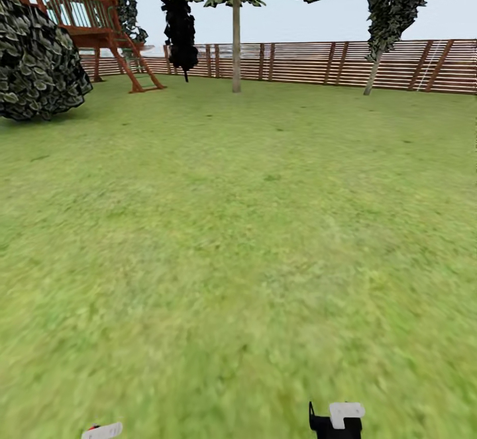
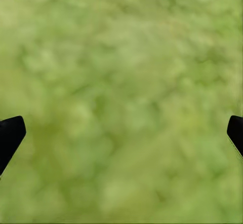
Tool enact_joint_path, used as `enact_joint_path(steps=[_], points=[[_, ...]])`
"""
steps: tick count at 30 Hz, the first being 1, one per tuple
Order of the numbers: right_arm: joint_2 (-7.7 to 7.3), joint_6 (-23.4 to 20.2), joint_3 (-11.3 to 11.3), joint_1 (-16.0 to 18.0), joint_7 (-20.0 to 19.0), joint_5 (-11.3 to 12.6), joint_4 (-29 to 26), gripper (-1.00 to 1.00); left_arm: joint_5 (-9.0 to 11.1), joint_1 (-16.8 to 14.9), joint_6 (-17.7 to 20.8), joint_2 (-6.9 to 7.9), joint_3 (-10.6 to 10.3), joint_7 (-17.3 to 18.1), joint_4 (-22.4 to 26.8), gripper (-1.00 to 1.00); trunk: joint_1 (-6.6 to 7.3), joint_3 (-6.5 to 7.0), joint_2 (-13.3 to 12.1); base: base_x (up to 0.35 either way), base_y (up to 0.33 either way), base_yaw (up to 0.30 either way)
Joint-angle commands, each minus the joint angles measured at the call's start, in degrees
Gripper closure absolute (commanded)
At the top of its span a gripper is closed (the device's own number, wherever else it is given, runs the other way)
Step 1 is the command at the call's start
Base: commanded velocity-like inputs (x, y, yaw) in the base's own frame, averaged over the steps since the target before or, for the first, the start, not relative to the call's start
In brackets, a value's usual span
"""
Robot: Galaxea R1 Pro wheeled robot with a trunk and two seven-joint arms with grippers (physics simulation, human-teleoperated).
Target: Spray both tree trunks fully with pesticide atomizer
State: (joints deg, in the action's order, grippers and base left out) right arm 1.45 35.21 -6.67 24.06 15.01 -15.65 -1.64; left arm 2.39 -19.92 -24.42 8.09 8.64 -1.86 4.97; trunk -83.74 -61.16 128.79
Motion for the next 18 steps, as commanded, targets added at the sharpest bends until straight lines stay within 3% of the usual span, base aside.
enact_joint_path(steps=[1, 18], points=[[0.03, 0.1, -0.4, 0.0, 0.3, -0.6, 0.0, -1.0, 0.2, 0.0, -0.2, 0.0, 0.0, 0.0, -0.1, 1.0, -0.03, -0.04, 0.0, 0.339, 0.0, -0.019], [-0.13, 0.1, -0.4, 0.0, 0.2, -0.7, 0.0, -1.0, 0.2, 0.0, -0.1, -0.09, 0.0, 0.0, -0.1, 1.0, -0.03, -0.04, 0.0, 0.34, 0.0, -0.001]])
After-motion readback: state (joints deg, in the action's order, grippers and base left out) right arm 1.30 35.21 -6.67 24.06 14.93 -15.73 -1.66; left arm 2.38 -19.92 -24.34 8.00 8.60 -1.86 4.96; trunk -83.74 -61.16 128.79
